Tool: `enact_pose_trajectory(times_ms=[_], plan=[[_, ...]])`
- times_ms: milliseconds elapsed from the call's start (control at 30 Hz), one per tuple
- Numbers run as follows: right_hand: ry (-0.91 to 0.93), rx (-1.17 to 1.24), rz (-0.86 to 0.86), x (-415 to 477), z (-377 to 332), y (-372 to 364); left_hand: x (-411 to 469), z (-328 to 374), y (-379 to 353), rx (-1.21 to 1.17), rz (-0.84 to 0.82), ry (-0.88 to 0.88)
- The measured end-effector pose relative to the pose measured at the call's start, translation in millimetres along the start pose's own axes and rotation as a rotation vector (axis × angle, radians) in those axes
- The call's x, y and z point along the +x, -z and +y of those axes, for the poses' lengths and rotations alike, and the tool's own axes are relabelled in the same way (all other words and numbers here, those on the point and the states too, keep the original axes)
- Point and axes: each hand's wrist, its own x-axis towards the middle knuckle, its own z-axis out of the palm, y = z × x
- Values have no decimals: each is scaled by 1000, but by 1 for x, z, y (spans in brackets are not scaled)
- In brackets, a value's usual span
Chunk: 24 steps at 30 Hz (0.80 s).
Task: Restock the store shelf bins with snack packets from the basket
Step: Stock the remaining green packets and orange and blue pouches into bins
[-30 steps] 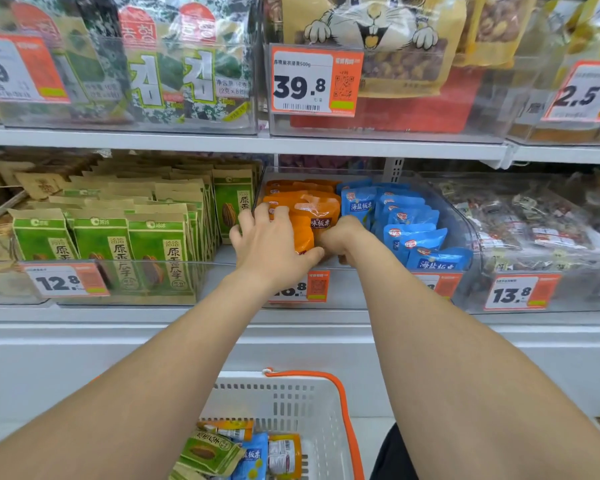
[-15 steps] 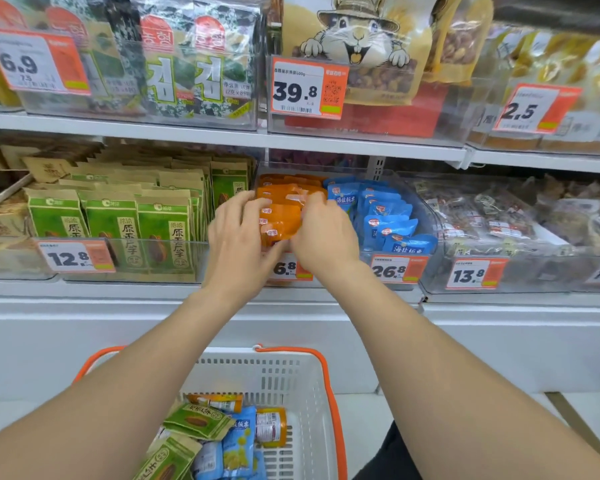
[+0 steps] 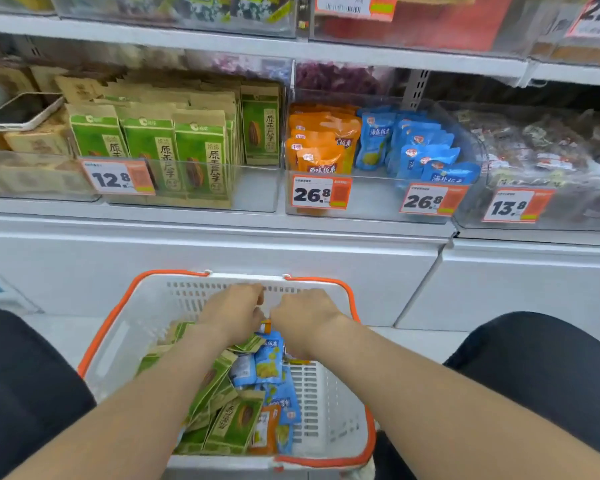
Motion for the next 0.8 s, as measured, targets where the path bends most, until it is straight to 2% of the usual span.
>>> enact_pose_trajectory(times_ms=[100, 200, 267, 367, 433, 567, 800], plan=[[-5, -25, -122, 9, -1, -21, -9, 0, -26, 211, -138, 4], [-16, 60, -193, 18, 7, -27, -17, -7, -51, 346, -217, 29], [-20, 109, -216, 25, 10, -26, -18, -16, -68, 470, -273, -33], [-15, 155, -251, 34, 12, -23, -15, -20, -88, 555, -468, -171], [-19, 175, -274, 40, 13, -21, -14, -19, -98, 616, -537, -185], [-10, 186, -295, 49, 16, -19, -9, -21, -106, 646, -488, -133], [11, 202, -336, 55, 18, -6, 7, -11, -74, 428, -195, -81]])
